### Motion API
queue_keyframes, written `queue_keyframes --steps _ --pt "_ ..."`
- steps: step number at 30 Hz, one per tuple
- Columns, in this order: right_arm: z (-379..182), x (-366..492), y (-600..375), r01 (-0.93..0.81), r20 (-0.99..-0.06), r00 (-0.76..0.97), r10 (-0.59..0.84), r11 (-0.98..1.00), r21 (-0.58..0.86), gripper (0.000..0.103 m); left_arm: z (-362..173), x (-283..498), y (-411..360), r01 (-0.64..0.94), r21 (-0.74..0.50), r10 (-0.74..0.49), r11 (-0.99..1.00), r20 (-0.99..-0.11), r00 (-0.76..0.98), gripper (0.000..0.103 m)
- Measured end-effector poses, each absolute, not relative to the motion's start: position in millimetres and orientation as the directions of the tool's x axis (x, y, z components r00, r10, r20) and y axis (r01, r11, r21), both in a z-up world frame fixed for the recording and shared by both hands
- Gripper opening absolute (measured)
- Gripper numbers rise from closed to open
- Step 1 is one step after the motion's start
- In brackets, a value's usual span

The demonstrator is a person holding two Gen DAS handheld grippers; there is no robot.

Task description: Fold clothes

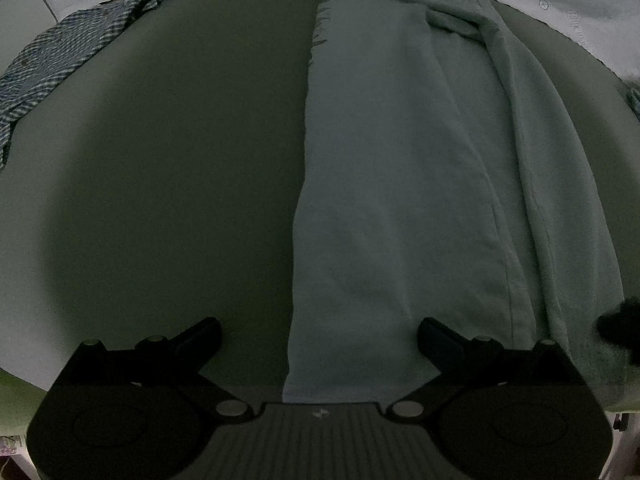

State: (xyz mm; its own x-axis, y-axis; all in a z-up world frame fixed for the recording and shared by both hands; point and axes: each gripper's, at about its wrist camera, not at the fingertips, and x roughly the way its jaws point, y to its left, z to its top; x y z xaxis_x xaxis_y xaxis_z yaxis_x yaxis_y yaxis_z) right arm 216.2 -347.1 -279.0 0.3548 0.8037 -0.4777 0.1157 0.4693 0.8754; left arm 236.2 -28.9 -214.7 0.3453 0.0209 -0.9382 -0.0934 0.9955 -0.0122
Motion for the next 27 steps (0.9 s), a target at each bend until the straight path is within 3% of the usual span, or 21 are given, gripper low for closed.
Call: queue_keyframes --steps 1,2,12,15,23,27 --pt "-284.8 217.3 -344.7 0.147 -0.52 0.328 0.789 0.501 0.853 0.014 -214.6 236.6 -28.8 -0.093 -0.012 0.02 0.996 -0.939 0.343 0.103" --pt "-289.4 217.7 -342.5 0.171 -0.54 0.305 0.785 0.512 0.842 0.0 -214.4 237.1 -28.6 -0.091 -0.013 0.019 0.996 -0.94 0.34 0.103" --pt "-265.0 240.0 -343.6 0.113 -0.553 0.339 0.761 0.551 0.827 0.006 -211.7 246.0 -26.7 -0.09 -0.018 0.009 0.996 -0.957 0.29 0.103" --pt "-262.6 250.8 -351.7 0.112 -0.556 0.373 0.742 0.559 0.821 0.006 -203.1 250.9 -18.3 -0.1 -0.071 -0.038 0.992 -0.953 0.302 0.103" --pt "-239.4 322.4 -351.7 0.122 -0.567 0.513 0.644 0.6 0.791 0.009 -146.7 303.8 21.9 -0.146 -0.205 -0.102 0.968 -0.85 0.516 0.101" --pt "-222.9 382.6 -345.8 0.111 -0.582 0.589 0.561 0.657 0.746 0.021 -137.2 371.5 44.0 -0.144 -0.361 -0.211 0.921 -0.774 0.597 0.087"
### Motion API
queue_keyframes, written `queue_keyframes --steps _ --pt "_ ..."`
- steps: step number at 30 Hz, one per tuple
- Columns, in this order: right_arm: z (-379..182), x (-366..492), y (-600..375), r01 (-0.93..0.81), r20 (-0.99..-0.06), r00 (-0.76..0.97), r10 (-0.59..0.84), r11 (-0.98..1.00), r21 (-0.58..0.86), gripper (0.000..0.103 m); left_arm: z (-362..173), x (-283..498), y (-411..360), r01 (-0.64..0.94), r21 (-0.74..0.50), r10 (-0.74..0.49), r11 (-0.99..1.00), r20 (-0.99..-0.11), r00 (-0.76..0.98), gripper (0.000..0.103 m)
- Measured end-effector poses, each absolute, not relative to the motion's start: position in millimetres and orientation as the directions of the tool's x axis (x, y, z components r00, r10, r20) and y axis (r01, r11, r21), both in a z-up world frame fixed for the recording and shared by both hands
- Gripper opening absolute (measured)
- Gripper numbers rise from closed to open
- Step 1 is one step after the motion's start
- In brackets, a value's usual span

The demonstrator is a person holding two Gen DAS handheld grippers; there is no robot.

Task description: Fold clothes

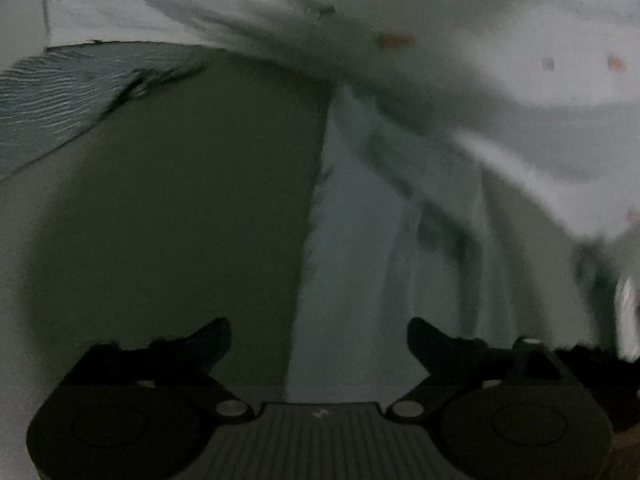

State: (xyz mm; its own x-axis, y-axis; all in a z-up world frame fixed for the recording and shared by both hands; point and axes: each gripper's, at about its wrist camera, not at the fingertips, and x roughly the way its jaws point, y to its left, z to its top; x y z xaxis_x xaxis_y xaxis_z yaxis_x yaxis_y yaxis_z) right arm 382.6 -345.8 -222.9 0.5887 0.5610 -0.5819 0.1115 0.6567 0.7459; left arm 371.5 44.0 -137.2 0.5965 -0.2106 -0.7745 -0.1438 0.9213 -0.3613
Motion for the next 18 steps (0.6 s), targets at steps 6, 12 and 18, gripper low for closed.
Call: queue_keyframes --steps 6,12,18 --pt "-226.5 487.8 -333.9 0.111 -0.572 0.642 0.511 0.676 0.728 0.023 -153.1 481.4 33.5 -0.061 -0.406 -0.295 0.912 -0.752 0.589 0.06" --pt "-264.8 559.3 -325.5 0.225 -0.574 0.666 0.477 0.605 0.764 0.026 -177.5 522.9 27.7 -0.04 -0.392 -0.307 0.919 -0.776 0.551 0.06" --pt "-242.6 556.5 -241.4 -0.111 -0.605 0.482 0.634 0.729 0.675 0.023 -187.2 518.4 50.5 -0.077 -0.376 -0.277 0.923 -0.79 0.547 0.06"
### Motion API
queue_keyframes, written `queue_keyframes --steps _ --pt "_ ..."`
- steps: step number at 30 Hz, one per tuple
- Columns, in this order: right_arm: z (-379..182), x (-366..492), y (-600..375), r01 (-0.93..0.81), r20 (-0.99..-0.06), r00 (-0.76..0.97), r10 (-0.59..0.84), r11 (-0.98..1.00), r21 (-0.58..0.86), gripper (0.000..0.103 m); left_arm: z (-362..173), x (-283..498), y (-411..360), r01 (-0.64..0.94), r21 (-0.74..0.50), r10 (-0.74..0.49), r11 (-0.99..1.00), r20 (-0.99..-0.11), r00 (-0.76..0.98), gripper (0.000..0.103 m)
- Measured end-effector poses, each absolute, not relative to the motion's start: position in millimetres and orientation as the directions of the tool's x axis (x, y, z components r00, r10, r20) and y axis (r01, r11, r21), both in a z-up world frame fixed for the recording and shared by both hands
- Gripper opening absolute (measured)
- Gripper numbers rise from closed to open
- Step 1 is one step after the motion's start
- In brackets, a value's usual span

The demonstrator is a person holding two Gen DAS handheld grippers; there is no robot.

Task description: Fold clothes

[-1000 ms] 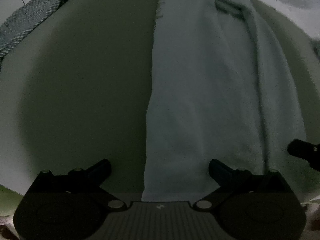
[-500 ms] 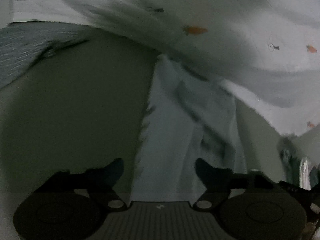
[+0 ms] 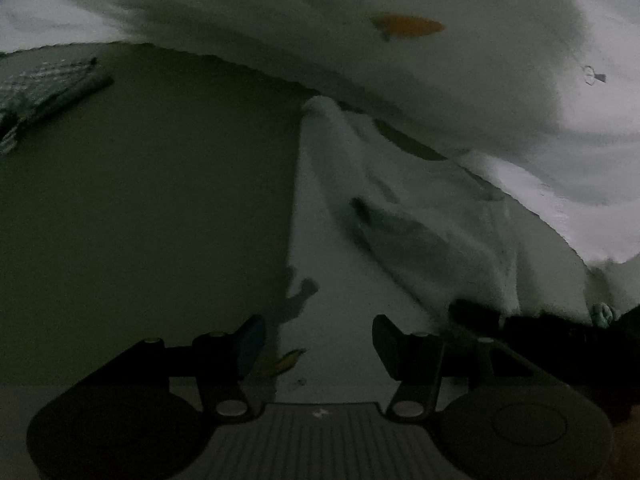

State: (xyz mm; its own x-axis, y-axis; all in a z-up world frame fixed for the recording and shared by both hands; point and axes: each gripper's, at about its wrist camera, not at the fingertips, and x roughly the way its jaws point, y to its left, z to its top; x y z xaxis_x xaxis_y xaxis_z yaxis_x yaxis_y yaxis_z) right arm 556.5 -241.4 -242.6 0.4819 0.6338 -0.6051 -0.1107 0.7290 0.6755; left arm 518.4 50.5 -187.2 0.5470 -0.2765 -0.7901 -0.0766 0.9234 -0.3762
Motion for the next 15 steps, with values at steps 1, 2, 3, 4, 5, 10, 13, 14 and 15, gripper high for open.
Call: queue_keyframes --steps 1,2,3,4,5,10,13,14,15 --pt "-239.2 553.2 -233.8 -0.162 -0.612 0.455 0.647 0.736 0.658 0.023 -188.1 514.3 53.8 -0.09 -0.379 -0.272 0.921 -0.79 0.549 0.06" --pt "-235.8 551.9 -231.2 -0.2 -0.606 0.441 0.662 0.731 0.653 0.026 -189.1 510.6 57.0 -0.103 -0.383 -0.268 0.918 -0.791 0.55 0.06" --pt "-231.9 552.5 -230.1 -0.224 -0.608 0.432 0.666 0.732 0.643 0.03 -191.0 510.1 59.0 -0.114 -0.389 -0.269 0.914 -0.791 0.549 0.06" --pt "-228.1 554.0 -230.3 -0.239 -0.613 0.431 0.662 0.739 0.63 0.033 -192.9 509.5 60.9 -0.125 -0.395 -0.269 0.91 -0.791 0.549 0.061" --pt "-224.9 556.7 -231.6 -0.25 -0.612 0.438 0.658 0.743 0.62 0.039 -193.8 507.0 62.8 -0.136 -0.403 -0.27 0.905 -0.792 0.548 0.061" --pt "-234.9 560.2 -243.8 -0.171 -0.55 0.463 0.695 0.679 0.714 0.043 -196.4 502.1 66.0 -0.177 -0.442 -0.287 0.879 -0.788 0.544 0.061" --pt "-249.9 554.5 -222.6 -0.181 -0.618 0.389 0.683 0.715 0.675 0.03 -195.8 499.5 65.3 -0.179 -0.449 -0.294 0.876 -0.789 0.539 0.061" --pt "-249.5 550.5 -217.8 -0.2 -0.62 0.382 0.686 0.716 0.669 0.03 -195.3 498.2 65.0 -0.181 -0.444 -0.291 0.878 -0.793 0.535 0.061" --pt "-247.7 547.4 -215.3 -0.205 -0.617 0.368 0.695 0.708 0.676 0.03 -193.6 496.8 64.5 -0.182 -0.437 -0.284 0.881 -0.796 0.534 0.061"
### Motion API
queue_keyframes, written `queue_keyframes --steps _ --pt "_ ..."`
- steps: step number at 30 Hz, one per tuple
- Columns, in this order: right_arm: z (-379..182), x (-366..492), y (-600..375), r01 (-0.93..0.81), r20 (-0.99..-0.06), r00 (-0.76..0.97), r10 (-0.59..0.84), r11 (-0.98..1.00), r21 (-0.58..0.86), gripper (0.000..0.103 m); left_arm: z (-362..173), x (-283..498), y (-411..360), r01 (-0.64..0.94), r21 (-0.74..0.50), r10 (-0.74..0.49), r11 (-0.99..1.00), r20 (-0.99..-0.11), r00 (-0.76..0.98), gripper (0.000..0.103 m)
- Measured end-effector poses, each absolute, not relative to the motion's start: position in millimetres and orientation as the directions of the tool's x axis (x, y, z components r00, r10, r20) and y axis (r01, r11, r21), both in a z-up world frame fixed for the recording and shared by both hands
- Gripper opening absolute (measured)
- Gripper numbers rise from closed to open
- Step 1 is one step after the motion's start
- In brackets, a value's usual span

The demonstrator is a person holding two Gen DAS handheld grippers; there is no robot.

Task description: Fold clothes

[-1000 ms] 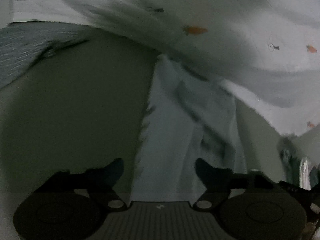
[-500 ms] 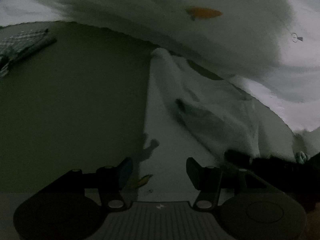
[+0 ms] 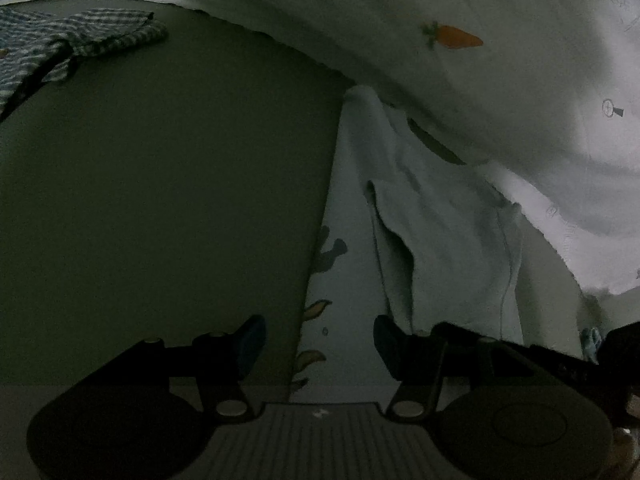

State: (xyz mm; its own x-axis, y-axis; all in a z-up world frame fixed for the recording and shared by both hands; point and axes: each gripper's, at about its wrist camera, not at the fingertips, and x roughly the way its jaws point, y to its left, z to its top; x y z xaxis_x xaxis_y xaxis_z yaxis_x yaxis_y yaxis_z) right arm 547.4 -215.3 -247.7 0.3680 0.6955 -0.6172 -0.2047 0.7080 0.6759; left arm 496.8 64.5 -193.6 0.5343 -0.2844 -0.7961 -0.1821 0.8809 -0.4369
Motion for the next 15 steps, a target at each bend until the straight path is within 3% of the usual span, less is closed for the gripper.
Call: queue_keyframes --steps 5,12,15 --pt "-231.2 522.2 -220.4 -0.172 -0.61 0.362 0.705 0.693 0.7 0.031 -183.7 477.2 61.7 -0.171 -0.421 -0.279 0.891 -0.803 0.527 0.061" --pt "-212.1 456.5 -262.9 -0.105 -0.723 0.447 0.526 0.834 0.542 0.037 -189.4 407.9 56.3 -0.198 -0.392 -0.253 0.899 -0.83 0.497 0.061" --pt "-209.7 423.9 -286.4 -0.057 -0.721 0.485 0.495 0.84 0.539 0.04 -193.2 369.8 49.4 -0.2 -0.369 -0.235 0.907 -0.841 0.487 0.061"
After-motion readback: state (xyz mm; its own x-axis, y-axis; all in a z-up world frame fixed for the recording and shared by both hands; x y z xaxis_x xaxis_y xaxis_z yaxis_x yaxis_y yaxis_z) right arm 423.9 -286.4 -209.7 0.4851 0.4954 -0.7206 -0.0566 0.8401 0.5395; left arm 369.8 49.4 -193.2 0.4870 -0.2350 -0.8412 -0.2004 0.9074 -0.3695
